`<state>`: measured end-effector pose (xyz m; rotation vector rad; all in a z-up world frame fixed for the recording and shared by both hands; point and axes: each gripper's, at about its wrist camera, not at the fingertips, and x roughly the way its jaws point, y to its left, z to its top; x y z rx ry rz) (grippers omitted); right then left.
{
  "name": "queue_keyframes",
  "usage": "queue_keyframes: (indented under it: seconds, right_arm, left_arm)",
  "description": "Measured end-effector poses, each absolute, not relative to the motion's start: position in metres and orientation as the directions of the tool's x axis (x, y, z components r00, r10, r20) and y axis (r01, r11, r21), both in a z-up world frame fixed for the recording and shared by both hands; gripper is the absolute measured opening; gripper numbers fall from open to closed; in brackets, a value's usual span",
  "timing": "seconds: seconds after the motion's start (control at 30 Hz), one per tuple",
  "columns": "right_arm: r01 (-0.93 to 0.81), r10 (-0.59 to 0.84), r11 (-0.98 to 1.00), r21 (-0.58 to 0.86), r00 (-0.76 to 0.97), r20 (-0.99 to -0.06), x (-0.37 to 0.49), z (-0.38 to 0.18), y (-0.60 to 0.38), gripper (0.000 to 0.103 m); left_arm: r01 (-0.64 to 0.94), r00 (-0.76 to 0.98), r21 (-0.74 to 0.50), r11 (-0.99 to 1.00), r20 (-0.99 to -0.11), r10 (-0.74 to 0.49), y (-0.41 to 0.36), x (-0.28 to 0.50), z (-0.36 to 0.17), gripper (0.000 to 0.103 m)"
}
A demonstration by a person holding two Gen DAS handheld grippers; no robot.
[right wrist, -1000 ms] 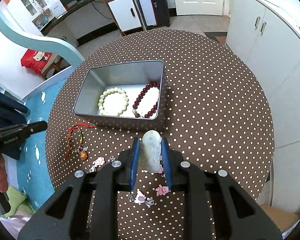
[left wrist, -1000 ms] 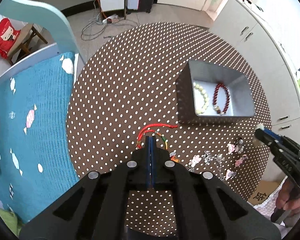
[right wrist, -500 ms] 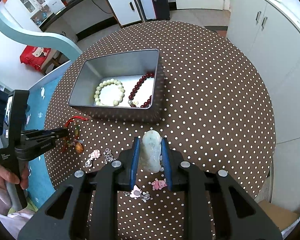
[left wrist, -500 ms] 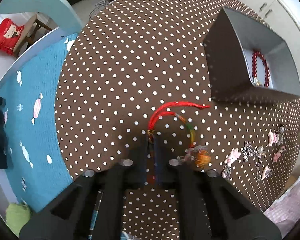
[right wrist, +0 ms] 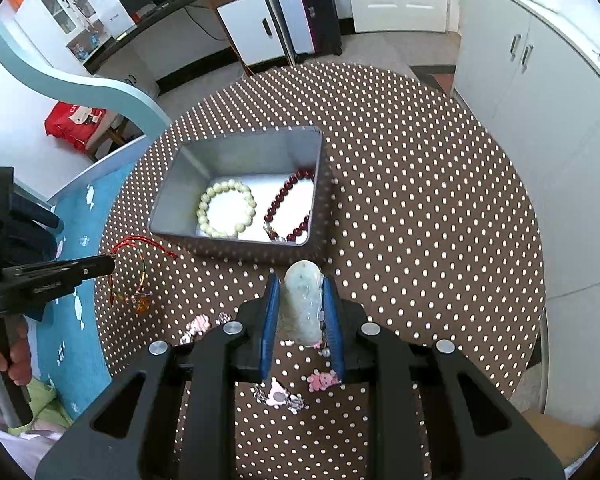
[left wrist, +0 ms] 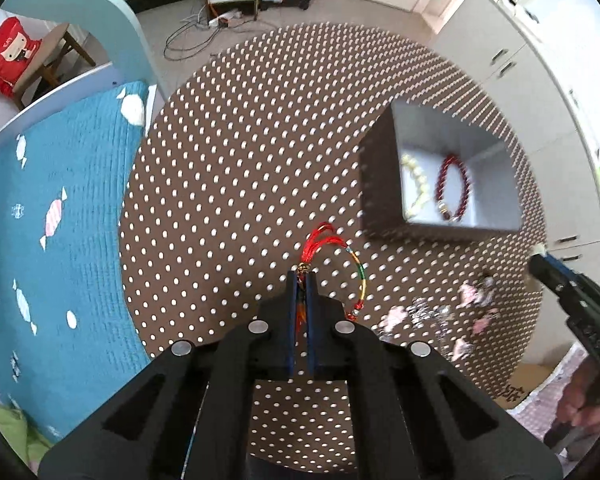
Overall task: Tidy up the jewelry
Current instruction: 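Carry the red string bracelet into the box with the left gripper while the right holds the pendant, then lower the jade pendant into the silver box and open the right gripper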
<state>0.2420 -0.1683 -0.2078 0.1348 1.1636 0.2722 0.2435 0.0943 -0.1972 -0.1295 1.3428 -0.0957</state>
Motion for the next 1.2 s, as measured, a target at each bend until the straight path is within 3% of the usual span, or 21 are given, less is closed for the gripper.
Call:
queue_keyframes:
  seconds: [0.23, 0.53, 0.83, 1.1, 1.2]
  right_arm:
    - [-0.152, 0.287, 0.957, 0.246, 0.424, -0.859, 0.254, -0.186, -0.169, 0.021]
    - [-0.142, 0.289, 0.957, 0.251, 0.460, -0.840, 0.267, -0.176, -0.172, 0.021]
    - [-0.086, 0.291, 0.955, 0.285, 0.468, -0.834, 0.263, -0.179, -0.189, 0.021]
    - [-0.091, 0.323, 0.944, 0.318, 0.457, -0.828, 0.270, -0.183, -0.187, 0.021]
    - [-0.122, 0.339, 0.940, 0.319, 0.444, -0.829, 0.276, -0.183, -0.176, 0.021]
  left_arm:
    - [-0.021, 0.313, -0.173, 0.985, -0.937, -0.158, 0.101, 0.260, -0.157, 0.003]
    - [0.065, 0.402, -0.259, 0.964, -0.877, -0.263, 0.071, 0.292, -0.105, 0.003]
    - [0.172, 0.310, -0.266, 0.949, -0.899, -0.308, 0.004, 0.324, -0.140, 0.003]
    - [0.193, 0.243, -0.209, 0.959, -0.936, -0.253, -0.016, 0.332, -0.174, 0.005]
    - [0.179, 0.239, -0.194, 0.965, -0.943, -0.234, -0.007, 0.329, -0.179, 0.022]
